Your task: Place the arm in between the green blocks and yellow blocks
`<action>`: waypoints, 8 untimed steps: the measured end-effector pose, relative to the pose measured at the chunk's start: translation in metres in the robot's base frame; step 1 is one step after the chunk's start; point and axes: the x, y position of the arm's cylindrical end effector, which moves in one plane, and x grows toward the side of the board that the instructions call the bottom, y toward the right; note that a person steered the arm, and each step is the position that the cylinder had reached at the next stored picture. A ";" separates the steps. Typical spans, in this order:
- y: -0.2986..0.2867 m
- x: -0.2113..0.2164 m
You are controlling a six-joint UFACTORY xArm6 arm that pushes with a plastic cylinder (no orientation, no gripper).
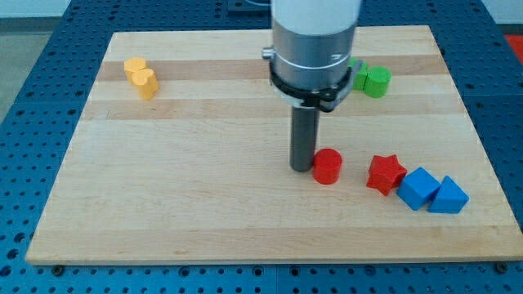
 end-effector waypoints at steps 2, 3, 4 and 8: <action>0.067 0.009; 0.067 0.009; 0.045 -0.004; -0.060 -0.164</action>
